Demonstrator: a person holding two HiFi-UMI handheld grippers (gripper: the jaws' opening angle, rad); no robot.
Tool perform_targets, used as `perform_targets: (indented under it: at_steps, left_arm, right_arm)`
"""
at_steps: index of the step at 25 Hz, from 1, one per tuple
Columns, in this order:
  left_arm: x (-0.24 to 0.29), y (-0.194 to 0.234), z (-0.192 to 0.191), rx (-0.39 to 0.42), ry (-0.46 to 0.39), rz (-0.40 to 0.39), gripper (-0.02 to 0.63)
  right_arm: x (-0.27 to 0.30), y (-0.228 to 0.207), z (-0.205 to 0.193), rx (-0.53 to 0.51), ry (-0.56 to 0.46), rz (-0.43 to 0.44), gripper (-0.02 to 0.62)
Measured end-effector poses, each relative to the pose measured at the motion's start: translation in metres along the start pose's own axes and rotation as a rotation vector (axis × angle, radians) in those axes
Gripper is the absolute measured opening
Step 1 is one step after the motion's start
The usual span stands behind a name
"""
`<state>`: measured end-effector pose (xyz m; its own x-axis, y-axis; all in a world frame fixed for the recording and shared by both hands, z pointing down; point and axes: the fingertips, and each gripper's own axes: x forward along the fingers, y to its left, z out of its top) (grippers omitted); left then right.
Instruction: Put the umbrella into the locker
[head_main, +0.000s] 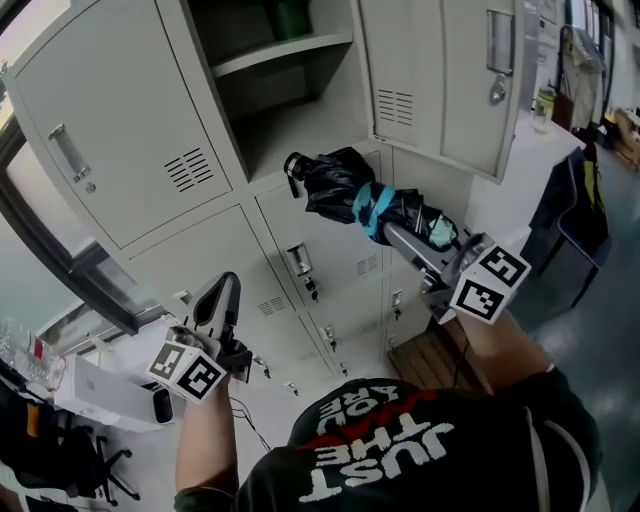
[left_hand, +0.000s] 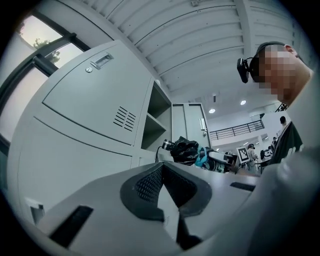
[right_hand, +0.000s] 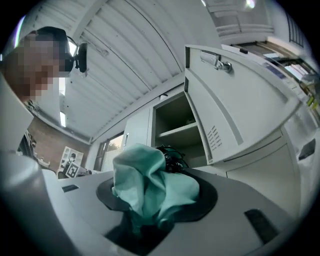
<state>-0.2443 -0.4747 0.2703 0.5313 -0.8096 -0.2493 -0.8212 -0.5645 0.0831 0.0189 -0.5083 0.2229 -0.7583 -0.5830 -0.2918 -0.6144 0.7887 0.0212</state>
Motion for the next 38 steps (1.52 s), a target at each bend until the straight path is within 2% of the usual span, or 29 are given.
perform_targets:
  at_steps: [9,15,26,38]
  left_arm:
    - [0.042,0.001,0.048,0.059,0.009,-0.095,0.009]
    - [0.066,-0.004,0.073,0.081,0.004,-0.141,0.009]
    - [0.106,-0.006,0.104,0.139,0.052,-0.130,0.009]
    - [0.121,-0.005,0.109,0.129,0.068,-0.121,0.009]
  right_arm:
    - [0.058,-0.008,0.064,-0.191,0.026,-0.175,0.222]
    - [0.102,-0.021,0.086,-0.266,0.079,-0.237,0.222]
    - [0.177,-0.059,0.077,-0.309,0.206,-0.299,0.222]
    - [0.234,-0.120,0.049,-0.289,0.318,-0.374,0.222]
